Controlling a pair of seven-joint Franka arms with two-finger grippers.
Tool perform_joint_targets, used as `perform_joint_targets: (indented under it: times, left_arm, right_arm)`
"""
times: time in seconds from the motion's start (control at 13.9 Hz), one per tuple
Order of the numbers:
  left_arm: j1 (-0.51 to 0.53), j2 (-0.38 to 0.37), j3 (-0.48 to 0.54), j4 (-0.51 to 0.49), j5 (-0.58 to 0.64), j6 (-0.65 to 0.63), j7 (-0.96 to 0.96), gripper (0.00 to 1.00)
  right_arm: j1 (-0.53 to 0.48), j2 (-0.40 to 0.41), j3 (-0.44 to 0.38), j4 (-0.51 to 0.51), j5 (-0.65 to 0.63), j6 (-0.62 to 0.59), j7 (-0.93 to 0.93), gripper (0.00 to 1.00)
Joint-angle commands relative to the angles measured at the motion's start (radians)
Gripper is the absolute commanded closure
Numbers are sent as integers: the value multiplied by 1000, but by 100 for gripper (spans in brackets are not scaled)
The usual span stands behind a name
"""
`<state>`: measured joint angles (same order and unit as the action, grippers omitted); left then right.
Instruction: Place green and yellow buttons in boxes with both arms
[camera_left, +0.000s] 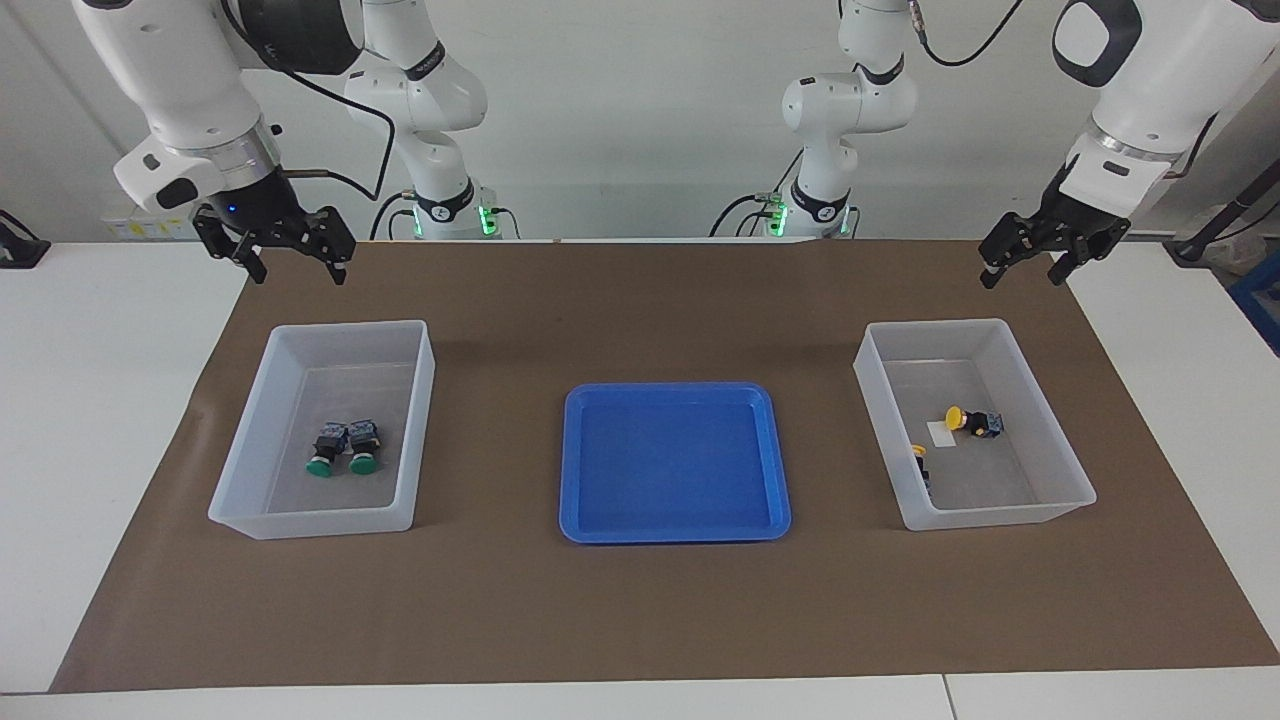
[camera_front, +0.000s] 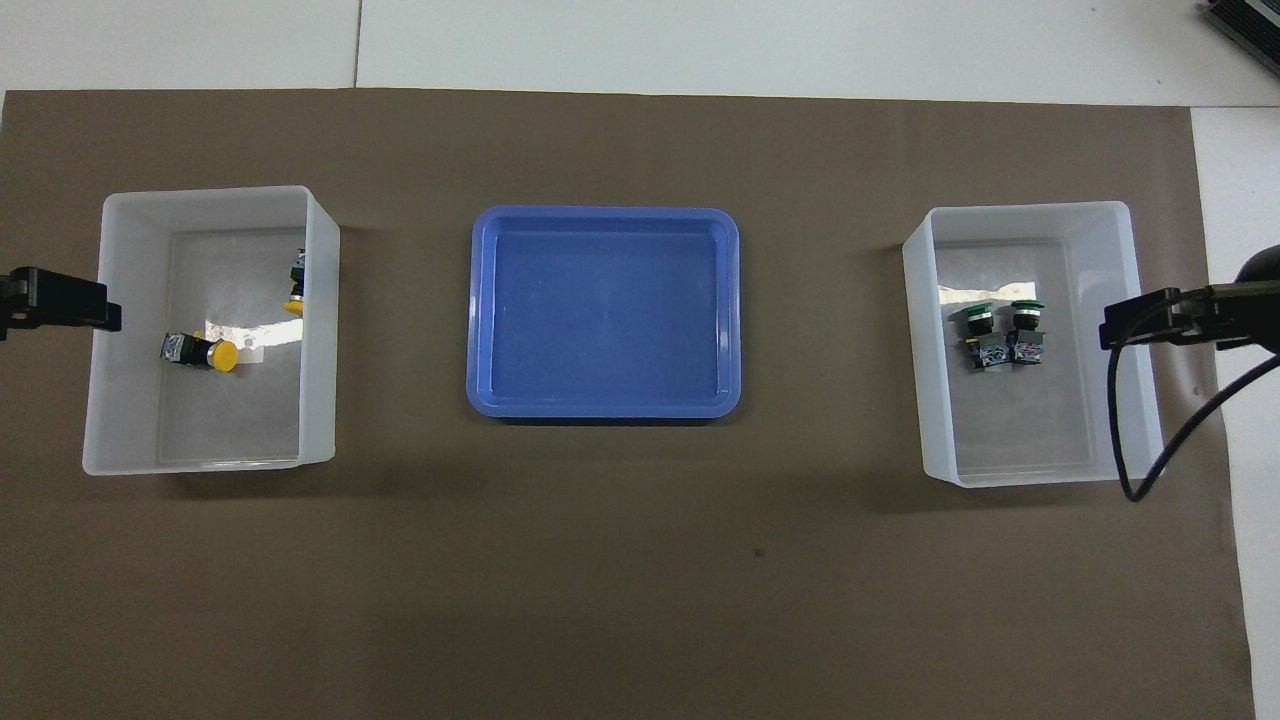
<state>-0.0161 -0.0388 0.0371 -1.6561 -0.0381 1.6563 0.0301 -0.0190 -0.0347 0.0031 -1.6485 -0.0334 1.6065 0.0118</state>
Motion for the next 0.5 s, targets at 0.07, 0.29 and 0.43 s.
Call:
perform_joint_targets:
  times: [0.07, 0.29, 0.43]
  left_arm:
    - [-44, -24, 1, -31, -9, 0, -53, 0]
    - [-44, -24, 1, -31, -9, 0, -62, 0]
    - [-57, -24, 0, -31, -9, 0, -64, 0]
  right_arm:
    - [-2, -22, 3, -22, 23, -8, 2, 0]
    - [-2, -22, 3, -22, 23, -8, 2, 0]
    - [-2, -22, 3, -22, 23, -7, 2, 0]
